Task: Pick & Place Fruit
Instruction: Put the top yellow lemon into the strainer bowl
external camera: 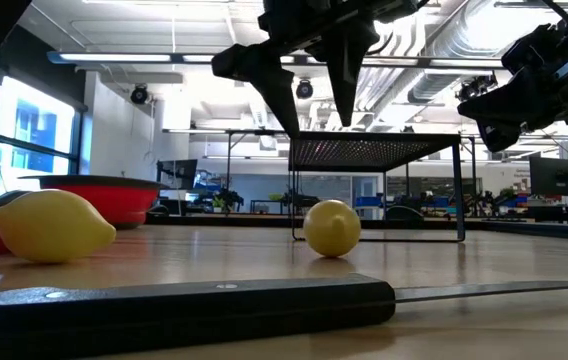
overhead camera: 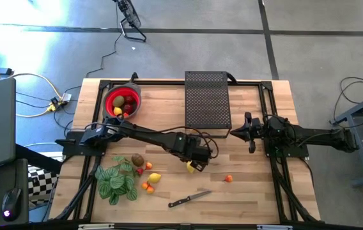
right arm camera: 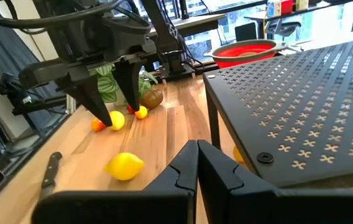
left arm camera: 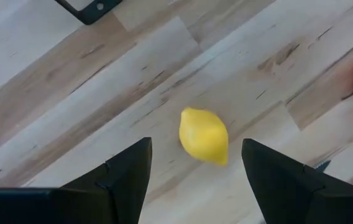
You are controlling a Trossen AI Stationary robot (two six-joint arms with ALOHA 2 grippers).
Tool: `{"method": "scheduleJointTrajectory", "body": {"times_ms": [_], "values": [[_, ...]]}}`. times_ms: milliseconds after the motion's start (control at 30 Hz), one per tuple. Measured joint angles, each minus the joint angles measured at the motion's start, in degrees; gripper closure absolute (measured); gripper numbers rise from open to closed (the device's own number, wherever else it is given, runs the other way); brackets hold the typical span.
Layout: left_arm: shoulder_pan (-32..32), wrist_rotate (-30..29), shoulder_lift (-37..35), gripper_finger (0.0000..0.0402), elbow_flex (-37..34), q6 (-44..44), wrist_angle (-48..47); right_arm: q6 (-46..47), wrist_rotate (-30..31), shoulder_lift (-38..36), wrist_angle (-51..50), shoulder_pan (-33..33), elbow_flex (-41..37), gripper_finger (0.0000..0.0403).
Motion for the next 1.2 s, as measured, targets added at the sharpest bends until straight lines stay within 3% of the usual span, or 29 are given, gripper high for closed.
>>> {"method": "scheduleJointTrajectory", "body": {"times_ms": [600, 767, 1200], "values": [[3.0, -1.72, 0.0, 0.0158, 0.0, 1.5, 5.88, -2.89, -1.59, 0.0, 0.04, 0.0, 0.0, 0.0401], [3.87, 0.62, 0.0, 0.0158, 0.0, 0.15, 5.87, -3.54, -1.69, 0.0, -0.1, 0.0, 0.02, 0.0401], [3.69, 0.18, 0.0, 0.0158, 0.0, -4.98, 5.92, -3.33, -4.43, 0.0, -0.17, 0.0, 0.0, 0.0401]]}}
